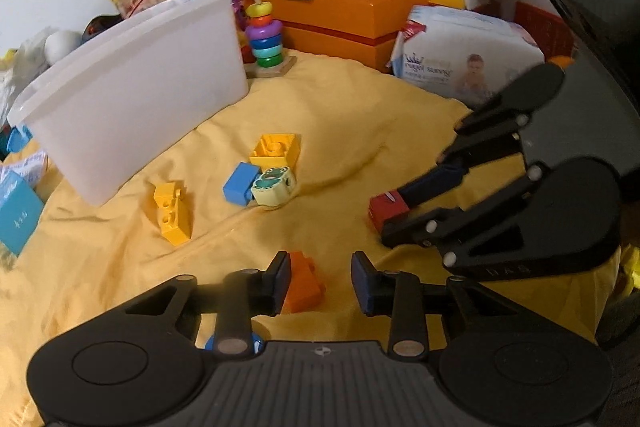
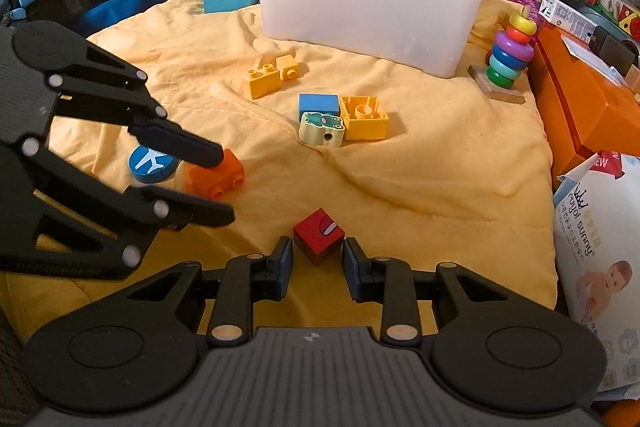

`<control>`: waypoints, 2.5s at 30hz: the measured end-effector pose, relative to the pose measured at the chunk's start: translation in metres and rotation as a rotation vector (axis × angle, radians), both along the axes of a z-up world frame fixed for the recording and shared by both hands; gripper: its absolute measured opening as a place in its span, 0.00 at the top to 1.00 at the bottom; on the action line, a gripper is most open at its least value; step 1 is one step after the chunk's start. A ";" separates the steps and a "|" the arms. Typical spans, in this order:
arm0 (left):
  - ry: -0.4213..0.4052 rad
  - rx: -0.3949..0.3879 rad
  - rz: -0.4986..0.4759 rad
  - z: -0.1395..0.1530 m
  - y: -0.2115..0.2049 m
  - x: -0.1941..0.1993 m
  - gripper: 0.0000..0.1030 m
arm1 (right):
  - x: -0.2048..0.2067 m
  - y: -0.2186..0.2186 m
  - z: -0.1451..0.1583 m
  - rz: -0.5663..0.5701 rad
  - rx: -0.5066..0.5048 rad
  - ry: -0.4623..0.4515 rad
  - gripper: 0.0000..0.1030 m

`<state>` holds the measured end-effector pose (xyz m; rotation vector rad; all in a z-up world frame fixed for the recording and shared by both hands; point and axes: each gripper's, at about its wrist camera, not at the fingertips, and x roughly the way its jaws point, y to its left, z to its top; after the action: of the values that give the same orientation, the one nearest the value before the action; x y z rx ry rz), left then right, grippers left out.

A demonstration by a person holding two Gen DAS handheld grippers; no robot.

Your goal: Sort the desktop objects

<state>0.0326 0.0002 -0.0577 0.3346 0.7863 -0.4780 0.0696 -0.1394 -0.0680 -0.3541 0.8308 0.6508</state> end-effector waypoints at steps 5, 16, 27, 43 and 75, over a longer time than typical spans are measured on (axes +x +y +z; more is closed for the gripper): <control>0.024 -0.004 0.018 -0.003 0.000 0.006 0.68 | 0.000 0.001 0.000 -0.003 -0.002 0.001 0.69; 0.078 -0.015 0.096 -0.014 0.013 0.008 0.72 | 0.003 0.005 0.001 0.002 -0.017 -0.009 0.67; -0.025 -0.122 0.156 0.042 0.037 0.032 0.83 | 0.020 0.010 0.027 0.038 0.034 -0.044 0.71; -0.183 -0.104 0.322 0.126 0.079 0.226 0.83 | 0.191 0.067 0.153 -0.099 0.231 -0.285 0.70; 0.150 -0.119 0.347 -0.009 0.063 -0.007 0.42 | 0.055 0.022 0.020 0.088 0.082 0.004 0.56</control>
<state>0.0254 0.0630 -0.0666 0.0487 0.9359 -0.2228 0.1248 -0.1175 -0.0485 -0.3167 0.7934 0.7658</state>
